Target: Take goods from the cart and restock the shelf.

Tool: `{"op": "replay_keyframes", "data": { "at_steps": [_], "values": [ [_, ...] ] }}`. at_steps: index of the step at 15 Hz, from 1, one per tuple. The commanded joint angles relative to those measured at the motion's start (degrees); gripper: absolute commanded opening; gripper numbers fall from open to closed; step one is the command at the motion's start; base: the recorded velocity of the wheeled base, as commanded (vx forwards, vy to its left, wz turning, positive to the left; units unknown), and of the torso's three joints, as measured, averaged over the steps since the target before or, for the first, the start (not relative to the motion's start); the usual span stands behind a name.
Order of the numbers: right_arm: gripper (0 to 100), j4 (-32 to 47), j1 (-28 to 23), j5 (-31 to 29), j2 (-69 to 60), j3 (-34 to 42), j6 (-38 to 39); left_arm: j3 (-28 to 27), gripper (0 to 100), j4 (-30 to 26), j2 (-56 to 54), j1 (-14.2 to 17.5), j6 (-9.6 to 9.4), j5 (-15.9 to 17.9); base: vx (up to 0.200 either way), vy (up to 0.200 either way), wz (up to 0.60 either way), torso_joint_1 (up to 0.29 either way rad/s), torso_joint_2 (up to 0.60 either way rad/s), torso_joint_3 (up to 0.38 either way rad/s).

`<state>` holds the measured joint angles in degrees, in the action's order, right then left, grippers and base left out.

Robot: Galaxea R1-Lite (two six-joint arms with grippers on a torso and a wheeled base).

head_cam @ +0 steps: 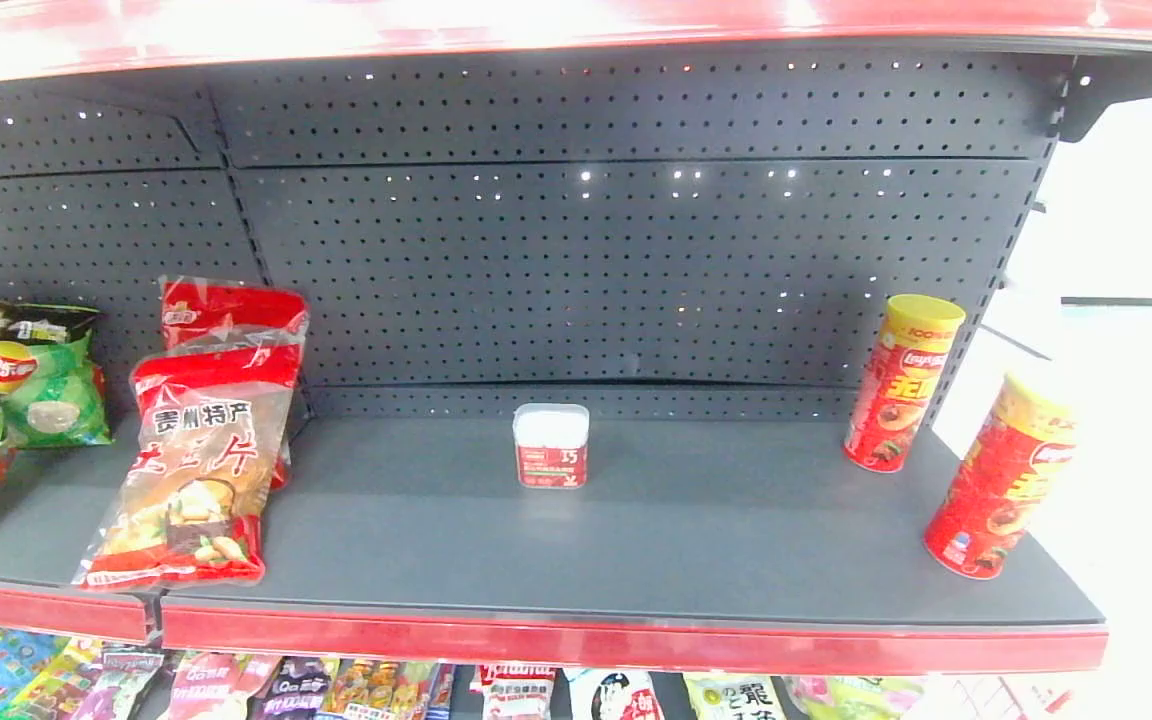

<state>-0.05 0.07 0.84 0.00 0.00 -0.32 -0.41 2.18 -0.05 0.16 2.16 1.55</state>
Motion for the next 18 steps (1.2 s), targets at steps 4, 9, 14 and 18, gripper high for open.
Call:
{"op": "replay_keyframes", "data": {
  "at_steps": [4,9,14,18],
  "values": [
    [100,0.0,0.0,0.0,0.0,0.0,0.0,0.1,100,0.0,0.0,0.0,-0.31,-0.1,0.000,-0.200,0.00,0.002,0.00,0.001],
    [100,0.0,0.0,0.0,0.0,0.0,0.0,0.1,100,0.0,0.0,0.0,-0.40,-0.1,0.000,-0.200,0.00,0.004,0.00,0.003],
    [100,0.0,0.0,0.0,0.0,0.0,0.0,0.1,100,0.0,0.0,0.0,-0.31,-0.1,0.000,-0.200,0.00,0.003,0.00,0.003],
    [100,0.0,0.0,0.0,0.0,0.0,0.0,0.0,100,0.0,0.0,0.0,-0.31,-0.1,0.000,-0.200,0.00,0.000,0.00,0.000]
  ]
}}
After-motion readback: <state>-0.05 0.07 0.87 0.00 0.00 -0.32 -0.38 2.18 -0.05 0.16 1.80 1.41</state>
